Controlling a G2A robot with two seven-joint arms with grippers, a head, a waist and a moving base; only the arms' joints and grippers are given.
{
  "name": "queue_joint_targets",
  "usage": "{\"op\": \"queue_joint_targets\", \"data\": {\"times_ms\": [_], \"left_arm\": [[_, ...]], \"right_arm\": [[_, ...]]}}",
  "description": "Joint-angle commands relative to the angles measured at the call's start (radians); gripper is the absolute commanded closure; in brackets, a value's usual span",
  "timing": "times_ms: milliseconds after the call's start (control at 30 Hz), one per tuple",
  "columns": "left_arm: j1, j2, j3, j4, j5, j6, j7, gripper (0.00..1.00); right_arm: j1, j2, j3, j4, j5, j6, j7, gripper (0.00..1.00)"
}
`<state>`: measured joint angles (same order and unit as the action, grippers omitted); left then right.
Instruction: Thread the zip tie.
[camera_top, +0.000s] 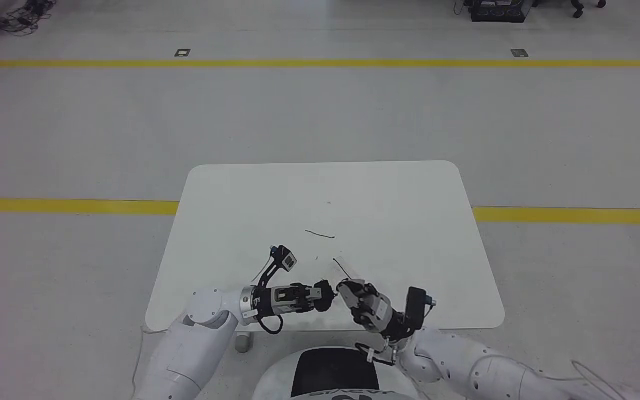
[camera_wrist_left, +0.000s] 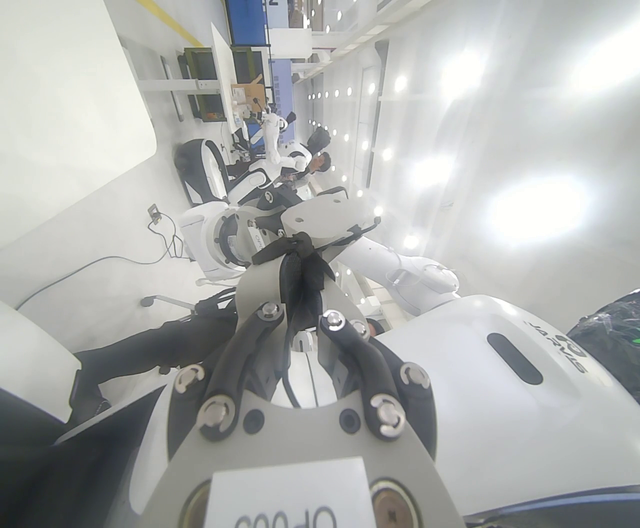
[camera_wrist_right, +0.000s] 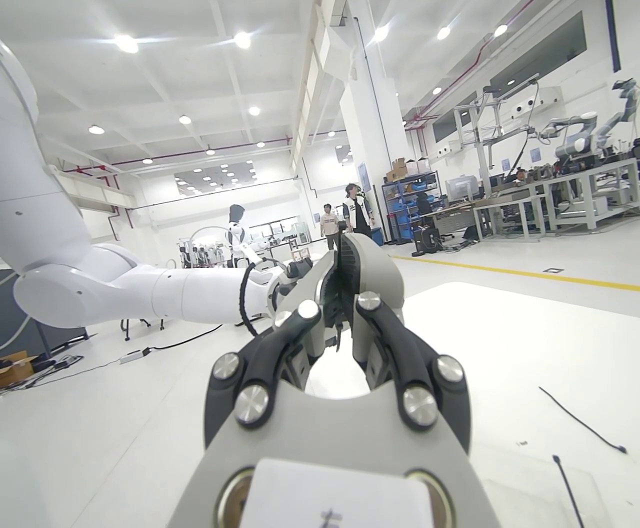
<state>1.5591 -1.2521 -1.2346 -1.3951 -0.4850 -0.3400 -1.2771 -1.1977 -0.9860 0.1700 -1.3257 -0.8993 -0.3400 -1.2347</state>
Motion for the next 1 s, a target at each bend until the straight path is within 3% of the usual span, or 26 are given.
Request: {"op": "queue_joint_targets", "data": {"times_ms": [0,33,267,467,833,900,967], "left_arm": [[0.0,0.0,0.0,0.0,0.0,0.0,0.0,1.0],[0.0,0.0,0.0,0.0,0.0,0.0,0.0,1.0],[0.0,0.0,0.0,0.0,0.0,0.0,0.0,1.0],[0.0,0.0,0.0,0.0,0.0,0.0,0.0,1.0],[0.0,0.0,0.0,0.0,0.0,0.0,0.0,1.0],[-0.001,0.0,0.011,-0.002,-0.011,0.017,0.032,1.0],[-0.002,0.003,0.011,0.005,-0.047,0.026,0.023,1.0]], "right_arm": [[-0.002,0.0,0.0,-0.002,0.005,0.0,0.003,0.54],[-0.003,0.0,0.0,-0.002,0.006,0.0,0.006,0.0],[-0.008,0.008,0.0,-0.004,0.002,0.0,-0.02,0.0],[-0.028,0.034,0.0,-0.024,-0.045,0.0,-0.062,0.0],[-0.029,0.034,0.001,-0.028,-0.042,0.0,-0.059,0.0],[-0.039,0.036,0.003,-0.053,-0.011,0.0,-0.068,0.0],[-0.048,0.045,0.0,-0.072,-0.002,0.0,-0.092,0.0]]}}
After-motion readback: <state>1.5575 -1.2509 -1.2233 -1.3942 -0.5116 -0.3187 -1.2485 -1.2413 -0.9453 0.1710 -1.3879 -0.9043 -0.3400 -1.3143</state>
